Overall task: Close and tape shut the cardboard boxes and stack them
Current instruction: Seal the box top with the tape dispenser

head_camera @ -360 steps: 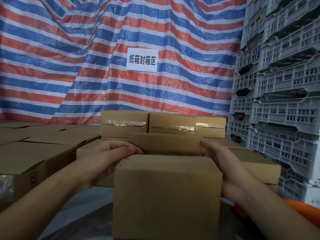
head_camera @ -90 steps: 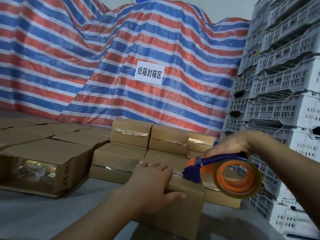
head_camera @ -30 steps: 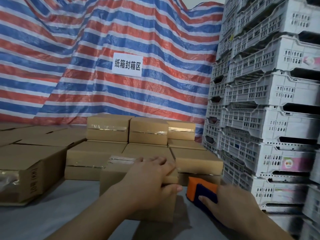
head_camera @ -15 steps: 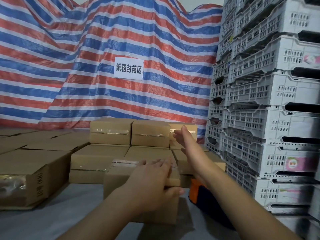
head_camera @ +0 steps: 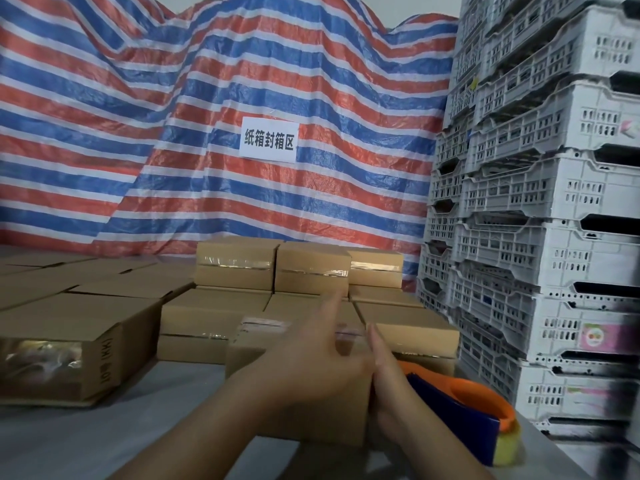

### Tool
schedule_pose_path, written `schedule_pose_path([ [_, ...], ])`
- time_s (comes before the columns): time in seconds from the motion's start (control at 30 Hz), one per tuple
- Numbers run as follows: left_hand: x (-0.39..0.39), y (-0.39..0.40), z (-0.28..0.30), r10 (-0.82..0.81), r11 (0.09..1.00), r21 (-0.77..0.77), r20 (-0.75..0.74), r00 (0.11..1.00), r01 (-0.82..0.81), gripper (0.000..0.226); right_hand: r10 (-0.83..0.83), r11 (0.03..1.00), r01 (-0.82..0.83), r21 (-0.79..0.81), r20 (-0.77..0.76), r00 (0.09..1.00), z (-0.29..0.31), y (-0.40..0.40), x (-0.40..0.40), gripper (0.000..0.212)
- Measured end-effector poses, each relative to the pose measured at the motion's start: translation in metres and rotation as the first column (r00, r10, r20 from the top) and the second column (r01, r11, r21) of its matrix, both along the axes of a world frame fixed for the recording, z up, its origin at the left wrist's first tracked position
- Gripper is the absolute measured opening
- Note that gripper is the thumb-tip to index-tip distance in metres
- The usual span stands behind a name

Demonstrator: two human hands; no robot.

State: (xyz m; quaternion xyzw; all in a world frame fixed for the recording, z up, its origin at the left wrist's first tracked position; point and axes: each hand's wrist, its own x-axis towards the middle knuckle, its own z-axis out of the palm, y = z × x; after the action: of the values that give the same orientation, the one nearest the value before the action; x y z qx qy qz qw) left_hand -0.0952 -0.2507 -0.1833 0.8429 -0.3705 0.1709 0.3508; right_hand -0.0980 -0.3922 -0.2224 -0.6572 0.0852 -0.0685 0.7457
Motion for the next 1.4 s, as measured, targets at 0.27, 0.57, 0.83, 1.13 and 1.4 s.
schedule_pose_path([
  [0.27, 0.013, 0.076, -0.010, 0.236, 0.880, -0.382, -0.168, 0.957, -0.283, 0.085, -0.030, 0.953, 0.083, -0.290, 0.182, 0.983, -0.003, 0.000, -0.017, 0.090],
  [0.57, 0.007, 0.090, -0.065, -0.095, 0.840, -0.493, -0.546, 0.833, -0.227, 0.041, 0.122, 0.905, -0.005, -0.424, 0.247, 0.961, -0.028, 0.006, -0.022, 0.114],
  [0.83, 0.001, 0.077, -0.060, -0.092, 0.733, -0.628, -0.470, 0.878, -0.260, 0.028, 0.125, 0.888, 0.028, -0.459, 0.299, 0.946, -0.033, -0.006, -0.023, 0.111],
  [1.13, 0.021, 0.000, 0.041, -0.118, 0.663, -0.745, -0.204, 0.972, -0.076, 0.072, -0.188, 0.941, 0.311, -0.134, 0.556, 0.809, 0.061, -0.047, -0.017, 0.080],
  [1.4, 0.086, -0.068, 0.076, -0.219, 0.940, -0.288, -0.091, 0.971, 0.185, 0.120, -0.332, 0.928, 0.366, -0.067, 0.290, 0.897, 0.134, -0.135, 0.025, 0.064],
])
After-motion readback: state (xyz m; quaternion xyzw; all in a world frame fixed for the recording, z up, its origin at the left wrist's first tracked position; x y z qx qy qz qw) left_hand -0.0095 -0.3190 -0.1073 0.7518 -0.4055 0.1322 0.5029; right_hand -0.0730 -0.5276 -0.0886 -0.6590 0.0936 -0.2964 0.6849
